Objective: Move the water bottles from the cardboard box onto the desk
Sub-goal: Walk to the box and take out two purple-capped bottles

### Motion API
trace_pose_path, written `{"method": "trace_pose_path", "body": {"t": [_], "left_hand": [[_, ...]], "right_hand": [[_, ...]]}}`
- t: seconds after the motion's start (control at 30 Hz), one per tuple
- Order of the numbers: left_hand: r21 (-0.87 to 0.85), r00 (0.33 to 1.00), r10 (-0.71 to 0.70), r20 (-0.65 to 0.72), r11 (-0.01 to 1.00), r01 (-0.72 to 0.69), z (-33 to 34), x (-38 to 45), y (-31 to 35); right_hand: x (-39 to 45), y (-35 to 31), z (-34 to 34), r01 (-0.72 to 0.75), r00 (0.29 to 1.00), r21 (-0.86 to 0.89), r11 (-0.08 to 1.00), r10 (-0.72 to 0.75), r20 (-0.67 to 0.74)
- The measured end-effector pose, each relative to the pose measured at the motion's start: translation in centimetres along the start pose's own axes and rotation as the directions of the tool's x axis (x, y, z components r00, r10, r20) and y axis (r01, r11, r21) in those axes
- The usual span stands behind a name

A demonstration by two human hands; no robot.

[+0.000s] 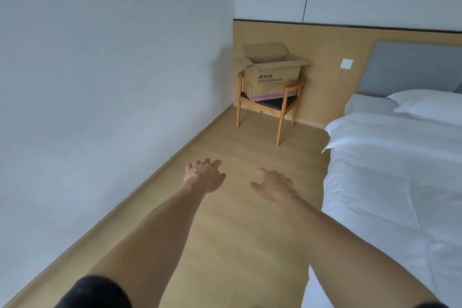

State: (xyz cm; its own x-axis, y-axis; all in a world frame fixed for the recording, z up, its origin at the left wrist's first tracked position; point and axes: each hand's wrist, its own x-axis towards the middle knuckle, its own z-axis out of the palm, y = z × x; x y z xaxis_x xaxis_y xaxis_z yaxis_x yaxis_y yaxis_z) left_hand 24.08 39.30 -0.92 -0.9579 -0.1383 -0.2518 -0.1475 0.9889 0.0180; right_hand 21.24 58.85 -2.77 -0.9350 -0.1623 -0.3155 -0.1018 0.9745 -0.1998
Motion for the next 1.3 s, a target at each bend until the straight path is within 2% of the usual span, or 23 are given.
{"method": "trace_pose_path", "body": {"t": [0.2, 0.43, 0.83, 1.03, 1.3], "left_hand": [[0.014, 0.998, 0.062, -0.006, 0.998, -0.062, -4.3, 11.5, 4.8], [0.044, 0.985, 0.173, 0.024, 0.984, -0.174, -6.4, 21.9, 11.6], [0.008, 0.919, 0.392, 0.048, 0.92, -0.393, -7.6, 43.4, 23.4], [-0.076, 0.904, 0.427, 0.029, 0.902, -0.424, -12.8, 57.1, 26.8], [-0.091, 0.89, 0.455, 0.031, 0.888, -0.45, -17.2, 71.1, 29.8]], "right_hand": [[8.9, 3.8, -5.2, -0.056, 0.998, 0.054, 0.997, 0.056, -0.005], [16.3, 9.9, -9.6, -0.138, 0.989, 0.096, 0.986, 0.142, -0.031], [32.9, 18.7, -15.5, -0.322, 0.943, 0.129, 0.938, 0.329, -0.043], [43.9, 20.7, -21.4, -0.385, 0.914, 0.154, 0.91, 0.399, -0.07], [56.9, 22.0, -27.7, -0.376, 0.913, 0.193, 0.907, 0.398, -0.094]]}}
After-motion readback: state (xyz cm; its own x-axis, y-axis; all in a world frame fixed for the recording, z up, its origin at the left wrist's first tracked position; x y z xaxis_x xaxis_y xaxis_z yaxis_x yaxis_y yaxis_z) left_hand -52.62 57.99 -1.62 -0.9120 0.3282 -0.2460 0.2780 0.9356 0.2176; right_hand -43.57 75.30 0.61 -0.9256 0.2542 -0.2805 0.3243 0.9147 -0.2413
